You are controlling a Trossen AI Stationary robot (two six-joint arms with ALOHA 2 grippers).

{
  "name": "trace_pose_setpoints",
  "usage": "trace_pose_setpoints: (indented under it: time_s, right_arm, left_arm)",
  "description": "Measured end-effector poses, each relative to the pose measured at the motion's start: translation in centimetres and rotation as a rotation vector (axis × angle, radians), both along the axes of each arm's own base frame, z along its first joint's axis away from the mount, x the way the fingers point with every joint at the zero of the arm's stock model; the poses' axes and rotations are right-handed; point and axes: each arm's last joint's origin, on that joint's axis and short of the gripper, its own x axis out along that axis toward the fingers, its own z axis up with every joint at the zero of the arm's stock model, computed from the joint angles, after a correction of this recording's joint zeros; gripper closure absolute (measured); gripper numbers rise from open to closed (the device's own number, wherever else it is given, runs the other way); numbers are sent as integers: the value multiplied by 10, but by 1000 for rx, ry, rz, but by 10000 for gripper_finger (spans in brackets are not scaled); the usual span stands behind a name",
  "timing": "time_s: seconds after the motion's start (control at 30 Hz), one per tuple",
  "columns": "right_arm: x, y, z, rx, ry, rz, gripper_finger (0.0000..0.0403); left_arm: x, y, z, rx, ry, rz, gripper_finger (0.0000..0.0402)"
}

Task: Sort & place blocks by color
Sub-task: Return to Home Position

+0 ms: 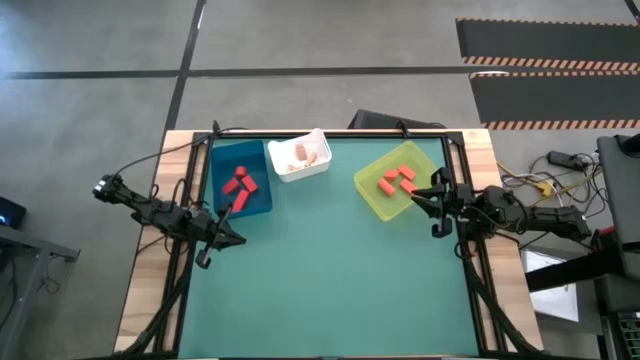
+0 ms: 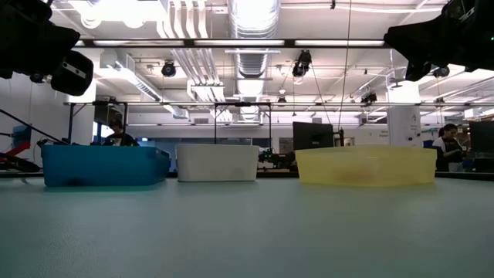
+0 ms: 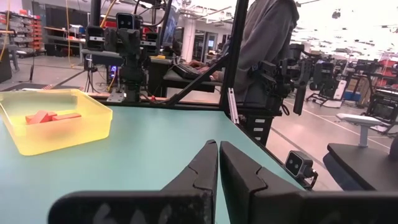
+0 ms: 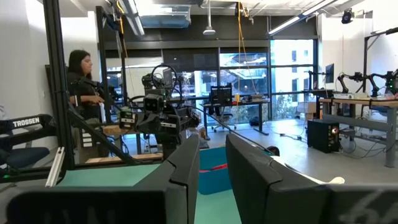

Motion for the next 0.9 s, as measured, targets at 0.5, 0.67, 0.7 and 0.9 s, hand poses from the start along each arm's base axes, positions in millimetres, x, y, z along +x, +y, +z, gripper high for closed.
trace_pose_setpoints:
  time_s: [0.5,0.67,0.7,0.9]
  right_arm:
    - [0,0,0,0,0,0,320]
    - [0,0,0,0,0,0,329]
    - [0,0,0,0,0,0,331]
    - [0,0,0,0,0,0,334]
  left_arm:
    - [0,0,0,0,0,0,400]
    - [0,0,0,0,0,0,400]
    - [0,0,0,0,0,0,400]
    - [0,0,0,0,0,0,400]
